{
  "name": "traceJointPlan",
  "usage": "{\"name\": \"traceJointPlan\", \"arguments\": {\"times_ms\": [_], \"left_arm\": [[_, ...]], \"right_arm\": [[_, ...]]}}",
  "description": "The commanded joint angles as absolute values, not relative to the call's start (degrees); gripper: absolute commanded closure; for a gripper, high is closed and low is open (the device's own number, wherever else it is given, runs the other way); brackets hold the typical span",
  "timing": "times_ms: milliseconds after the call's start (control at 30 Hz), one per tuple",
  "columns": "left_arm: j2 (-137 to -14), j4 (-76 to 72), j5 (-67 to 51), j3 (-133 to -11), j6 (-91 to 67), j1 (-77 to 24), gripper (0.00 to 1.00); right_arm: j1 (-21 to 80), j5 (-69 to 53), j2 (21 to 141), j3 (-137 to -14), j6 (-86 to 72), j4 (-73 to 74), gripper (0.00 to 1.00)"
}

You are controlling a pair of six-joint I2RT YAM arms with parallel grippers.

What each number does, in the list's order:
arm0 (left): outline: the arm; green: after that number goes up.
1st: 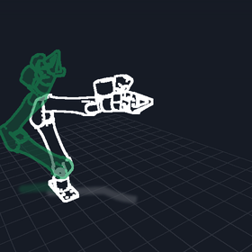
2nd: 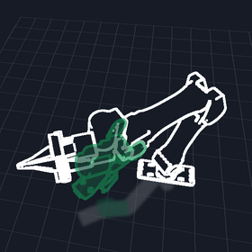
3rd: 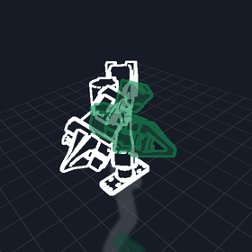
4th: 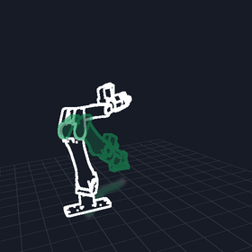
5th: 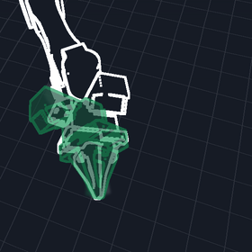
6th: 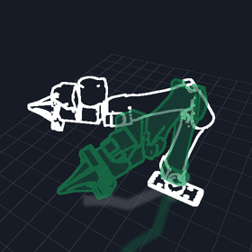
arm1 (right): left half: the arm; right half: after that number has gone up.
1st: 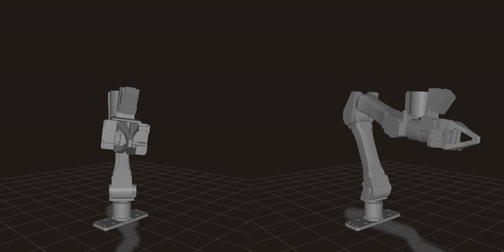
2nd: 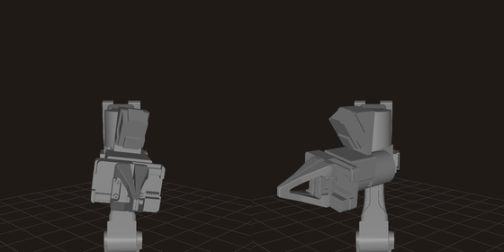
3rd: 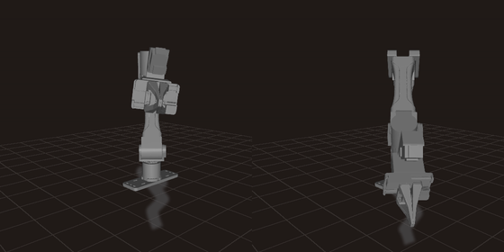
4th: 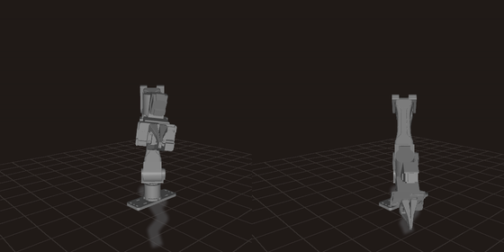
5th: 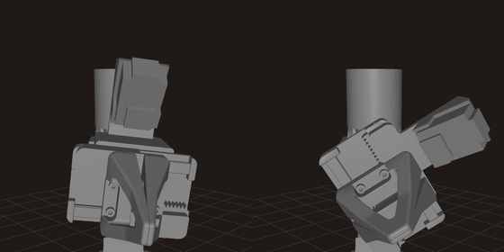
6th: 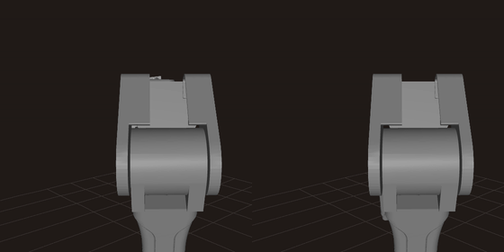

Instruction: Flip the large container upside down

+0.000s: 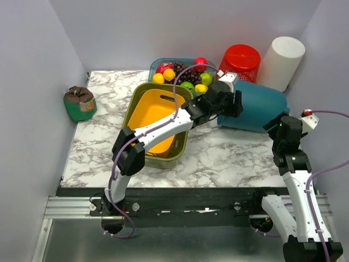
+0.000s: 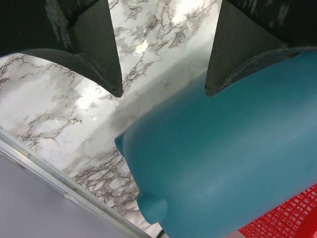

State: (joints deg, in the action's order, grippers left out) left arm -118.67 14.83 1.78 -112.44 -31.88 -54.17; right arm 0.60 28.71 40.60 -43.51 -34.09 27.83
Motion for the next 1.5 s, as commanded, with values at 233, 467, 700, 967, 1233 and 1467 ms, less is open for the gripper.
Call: {"name": "traceJointPlan", "arguments": {"times_ms": [233, 467, 700, 967, 1233, 1467], "left_arm": [[-109.6, 9.0, 12.1, -105.9, -28.7, -56.8, 0.25], [-115.3, 14.1, 15.8, -108.4, -27.4, -56.3, 0.21], [-122.6, 17.0, 9.6, -115.7, -28.6, -54.7, 0.18], [-122.7, 14.2, 5.0, -110.2, -31.5, -54.1, 0.51], [-116.6, 4.1, -4.2, -96.7, -31.8, -53.6, 0.83], [-112.0, -6.8, -14.2, -89.0, -31.6, -53.2, 1.0]], "right_arm": [[-11.9, 16.4, 41.4, -42.1, -31.8, 24.2, 0.13], [-21.6, 4.9, 42.6, -44.7, -30.1, 23.7, 0.09], [-24.4, 3.6, 43.2, -45.6, -28.5, 23.8, 0.08], [-25.8, 3.3, 42.5, -44.1, -28.7, 23.7, 0.08], [-27.8, 6.2, 43.1, -43.5, -27.6, 23.7, 0.08], [-32.8, 0.7, 46.8, -45.3, -29.0, 22.3, 0.08]]}}
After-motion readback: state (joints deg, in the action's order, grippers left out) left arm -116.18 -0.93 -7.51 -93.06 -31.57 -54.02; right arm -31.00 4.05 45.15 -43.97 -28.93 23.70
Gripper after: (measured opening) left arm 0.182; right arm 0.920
